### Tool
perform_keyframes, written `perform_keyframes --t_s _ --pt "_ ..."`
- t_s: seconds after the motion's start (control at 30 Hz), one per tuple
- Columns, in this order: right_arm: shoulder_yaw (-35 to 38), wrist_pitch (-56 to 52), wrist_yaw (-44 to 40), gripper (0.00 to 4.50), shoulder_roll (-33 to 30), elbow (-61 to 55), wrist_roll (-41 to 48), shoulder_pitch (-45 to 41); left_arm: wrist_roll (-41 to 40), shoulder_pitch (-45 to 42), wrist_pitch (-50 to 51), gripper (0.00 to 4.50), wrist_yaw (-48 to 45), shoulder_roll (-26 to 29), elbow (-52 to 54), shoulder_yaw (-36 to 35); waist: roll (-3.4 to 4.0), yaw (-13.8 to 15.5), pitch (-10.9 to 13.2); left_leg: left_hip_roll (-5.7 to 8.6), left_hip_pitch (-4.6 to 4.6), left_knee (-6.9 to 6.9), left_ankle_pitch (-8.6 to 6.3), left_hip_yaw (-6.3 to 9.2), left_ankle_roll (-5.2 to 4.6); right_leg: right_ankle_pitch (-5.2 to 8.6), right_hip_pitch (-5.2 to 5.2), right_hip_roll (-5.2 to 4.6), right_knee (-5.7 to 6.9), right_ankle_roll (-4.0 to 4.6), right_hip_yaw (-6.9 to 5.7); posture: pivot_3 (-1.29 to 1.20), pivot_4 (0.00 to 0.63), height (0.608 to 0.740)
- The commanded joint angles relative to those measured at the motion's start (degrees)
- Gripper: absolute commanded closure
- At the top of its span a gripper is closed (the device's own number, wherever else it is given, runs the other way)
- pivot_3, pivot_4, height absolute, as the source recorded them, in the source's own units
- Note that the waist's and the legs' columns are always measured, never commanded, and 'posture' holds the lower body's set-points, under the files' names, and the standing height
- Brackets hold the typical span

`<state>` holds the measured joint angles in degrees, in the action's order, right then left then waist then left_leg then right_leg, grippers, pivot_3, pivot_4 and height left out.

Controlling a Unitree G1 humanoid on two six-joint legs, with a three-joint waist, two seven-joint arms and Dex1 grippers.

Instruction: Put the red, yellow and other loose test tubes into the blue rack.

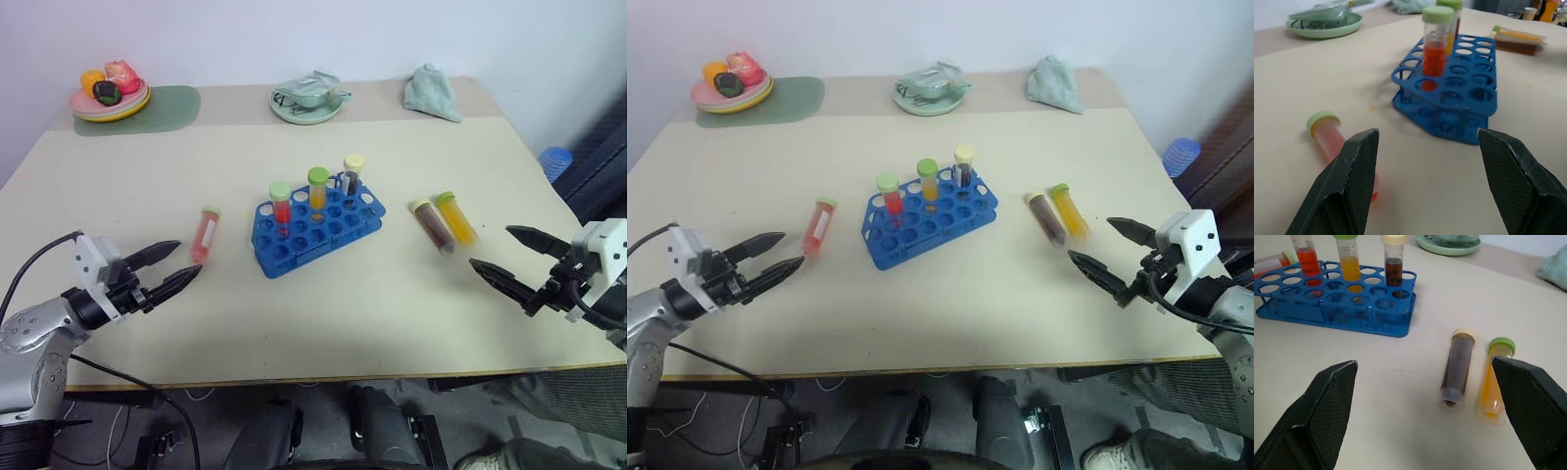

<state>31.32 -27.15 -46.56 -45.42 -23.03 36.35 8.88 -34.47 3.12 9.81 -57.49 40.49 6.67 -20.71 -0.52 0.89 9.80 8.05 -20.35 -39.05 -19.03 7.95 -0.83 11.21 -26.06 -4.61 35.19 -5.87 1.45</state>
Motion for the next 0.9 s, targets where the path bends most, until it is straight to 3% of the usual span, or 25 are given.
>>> perform_keyframes --t_s 0.03,0.37,0.5,0.7,0.9 --pt "1.45 0.38 0.06 0.00 0.06 -1.49 0.96 -0.25 -0.61 0.66 0.12 1.26 0.42 0.27 2.69 -1.64 0.00 -0.03 0.00 0.00 0.00 0.00 0.02 0.00 0.04 0.00 0.00 0.00 0.00 0.00 0.00 0.00 0.150 0.740" --pt "0.29 -0.48 0.56 0.00 -0.67 -1.00 0.78 -2.27 -2.13 -0.17 2.08 1.26 1.62 -0.37 5.73 -1.39 0.00 -0.07 0.00 0.00 0.01 0.00 0.02 0.00 0.04 0.00 0.01 0.00 0.00 0.00 0.00 0.00 0.150 0.740" --pt "-1.38 -1.53 4.98 0.00 -2.36 0.28 -3.48 -6.48 -4.18 -2.30 4.20 1.26 0.86 -0.38 6.92 -0.30 0.00 -0.07 0.00 0.00 0.01 0.00 0.02 0.00 0.03 0.00 0.01 0.00 0.01 0.00 0.00 0.00 0.150 0.740" --pt "-6.59 -13.87 9.68 0.00 -6.74 9.27 -3.44 -20.52 -5.58 -8.10 8.27 1.26 2.41 -1.14 9.66 3.15 0.02 -0.16 0.01 0.00 0.00 -0.01 0.10 -0.02 0.18 0.00 -0.01 -0.01 0.00 0.01 -0.01 0.00 0.150 0.740" --pt "-20.52 -22.88 6.21 0.00 -10.06 29.43 -8.74 -40.93 -4.90 -13.67 11.86 1.26 3.98 -1.46 12.03 8.01 0.11 -0.20 0.10 -0.01 -0.04 -0.01 0.11 -0.10 0.18 -0.01 -0.07 -0.02 -0.01 0.02 0.02 0.00 0.150 0.740"
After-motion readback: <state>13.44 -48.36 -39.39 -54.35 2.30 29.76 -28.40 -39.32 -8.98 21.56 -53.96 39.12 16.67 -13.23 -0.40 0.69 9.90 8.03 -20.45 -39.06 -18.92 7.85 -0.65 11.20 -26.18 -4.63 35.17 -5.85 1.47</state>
